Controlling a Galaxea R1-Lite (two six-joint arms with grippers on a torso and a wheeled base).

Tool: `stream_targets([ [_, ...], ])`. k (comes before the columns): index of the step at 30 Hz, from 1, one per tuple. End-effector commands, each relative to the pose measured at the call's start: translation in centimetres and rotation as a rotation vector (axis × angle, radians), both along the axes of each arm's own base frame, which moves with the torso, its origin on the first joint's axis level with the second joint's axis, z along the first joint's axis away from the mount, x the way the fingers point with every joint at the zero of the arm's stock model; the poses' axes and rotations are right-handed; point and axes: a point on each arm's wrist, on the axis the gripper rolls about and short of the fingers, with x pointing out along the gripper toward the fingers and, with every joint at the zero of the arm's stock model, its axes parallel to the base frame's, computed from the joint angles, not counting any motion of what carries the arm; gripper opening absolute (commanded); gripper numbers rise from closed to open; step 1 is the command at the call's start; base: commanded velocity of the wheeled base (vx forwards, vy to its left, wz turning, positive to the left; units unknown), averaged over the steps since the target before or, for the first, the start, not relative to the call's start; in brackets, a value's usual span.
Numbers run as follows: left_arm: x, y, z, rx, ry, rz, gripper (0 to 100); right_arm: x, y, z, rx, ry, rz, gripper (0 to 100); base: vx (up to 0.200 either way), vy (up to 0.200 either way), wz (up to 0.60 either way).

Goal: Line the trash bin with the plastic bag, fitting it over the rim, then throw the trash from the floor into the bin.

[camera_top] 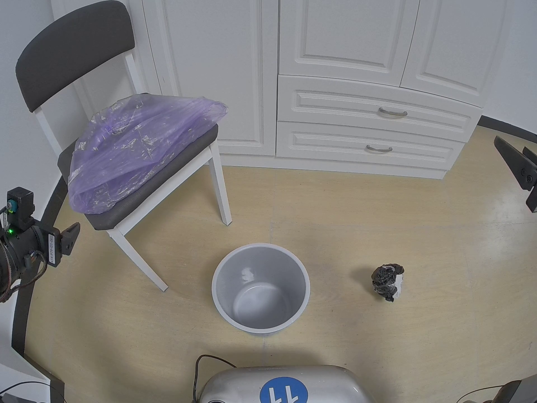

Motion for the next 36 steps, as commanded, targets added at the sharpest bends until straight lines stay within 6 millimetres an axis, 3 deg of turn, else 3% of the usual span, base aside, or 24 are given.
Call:
stream_targets([
  [1, 1.0, -0.1, -0.4, 0.017, 0.037, -0.058, 100, 0.5, 0.3, -0.5, -0.008, 0.026, 0.002, 100, 0.0, 0.0, 0.0],
  [5, 2.6, 0.2, -0.6, 0.05, 0.074, -0.105, 100, 0.2, 0.2, -1.0, -0.021, 0.031, 0.014, 100, 0.0, 0.0, 0.0],
  [10, 6.4, 1.7, -0.4, 0.178, 0.125, -0.1, 100, 0.1, 0.2, -1.1, -0.023, 0.031, 0.034, 100, 0.0, 0.0, 0.0],
  [14, 9.2, 1.9, -0.9, 0.184, 0.157, -0.102, 100, 0.2, 0.3, -1.2, -0.026, 0.037, 0.045, 100, 0.0, 0.0, 0.0],
  [18, 10.2, 1.9, -1.3, 0.184, 0.172, -0.097, 100, 0.2, 0.3, -1.1, -0.023, 0.035, 0.046, 100, 0.0, 0.0, 0.0],
  [19, 11.4, 2.0, -1.5, 0.185, 0.175, -0.094, 100, 0.0, 0.2, -0.9, -0.018, 0.025, 0.046, 100, 0.0, 0.0, 0.0],
  [24, 13.5, 2.1, -1.1, 0.226, 0.126, -0.046, 100, 0.0, 0.2, -0.6, -0.01, 0.008, 0.046, 100, 0.0, 0.0, 0.0],
  [36, 15.4, 2.2, -1.4, 0.255, 0.125, -0.035, 100, -0.4, 0.0, -0.4, -0.002, -0.01, 0.045, 100, 0.0, 0.0, 0.0],
])
